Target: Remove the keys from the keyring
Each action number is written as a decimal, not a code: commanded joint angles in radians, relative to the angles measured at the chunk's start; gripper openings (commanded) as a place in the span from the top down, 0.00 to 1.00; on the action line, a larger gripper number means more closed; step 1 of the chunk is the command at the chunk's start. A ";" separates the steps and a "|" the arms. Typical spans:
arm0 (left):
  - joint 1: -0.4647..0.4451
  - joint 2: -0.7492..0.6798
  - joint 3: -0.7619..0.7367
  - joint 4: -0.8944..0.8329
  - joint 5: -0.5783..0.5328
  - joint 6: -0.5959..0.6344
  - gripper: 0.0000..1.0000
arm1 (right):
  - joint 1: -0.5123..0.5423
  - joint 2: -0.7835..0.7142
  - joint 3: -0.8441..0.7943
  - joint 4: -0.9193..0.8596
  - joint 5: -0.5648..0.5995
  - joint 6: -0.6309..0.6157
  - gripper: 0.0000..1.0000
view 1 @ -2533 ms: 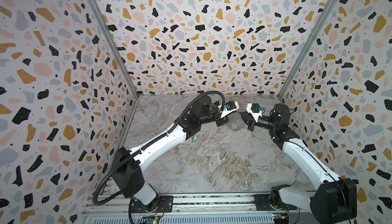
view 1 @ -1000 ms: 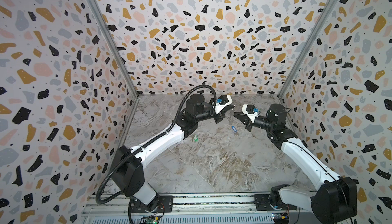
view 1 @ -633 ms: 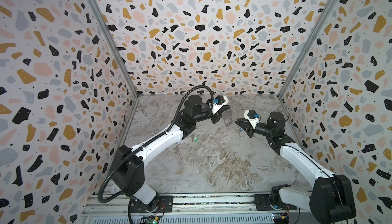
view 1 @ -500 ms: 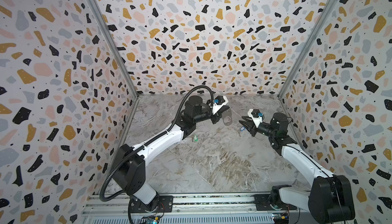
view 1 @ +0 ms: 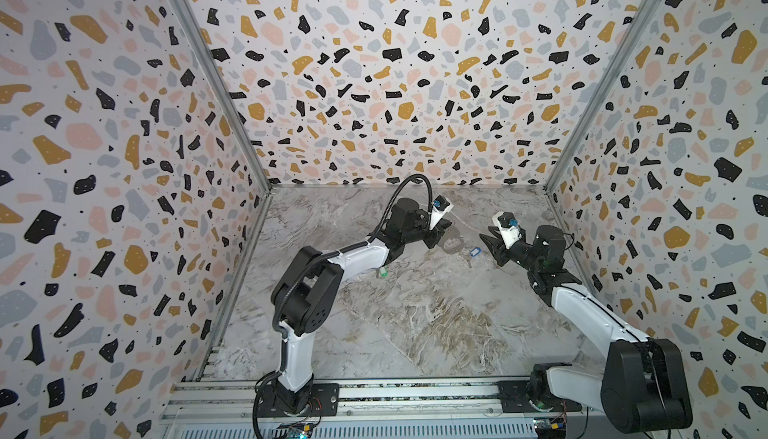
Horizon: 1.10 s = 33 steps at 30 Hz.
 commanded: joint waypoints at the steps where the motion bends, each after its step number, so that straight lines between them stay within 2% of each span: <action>1: 0.007 0.067 0.145 0.114 -0.001 -0.049 1.00 | -0.003 -0.009 -0.010 0.002 0.036 -0.012 0.62; 5: 0.007 0.176 0.235 0.171 0.003 -0.104 1.00 | -0.003 -0.013 -0.021 -0.002 0.050 -0.023 0.62; 9: 0.009 0.198 0.205 0.209 -0.012 -0.137 1.00 | -0.003 -0.027 -0.037 -0.010 0.046 -0.030 0.61; 16: 0.009 0.154 0.017 0.320 -0.044 -0.200 1.00 | -0.002 -0.027 -0.053 -0.032 0.042 -0.051 0.60; 26: 0.010 -0.013 -0.307 0.425 -0.107 -0.227 1.00 | -0.001 -0.022 -0.073 -0.020 0.035 -0.057 0.56; 33: 0.009 -0.094 -0.418 0.352 -0.096 -0.196 1.00 | -0.002 -0.012 -0.073 -0.032 0.023 -0.078 0.56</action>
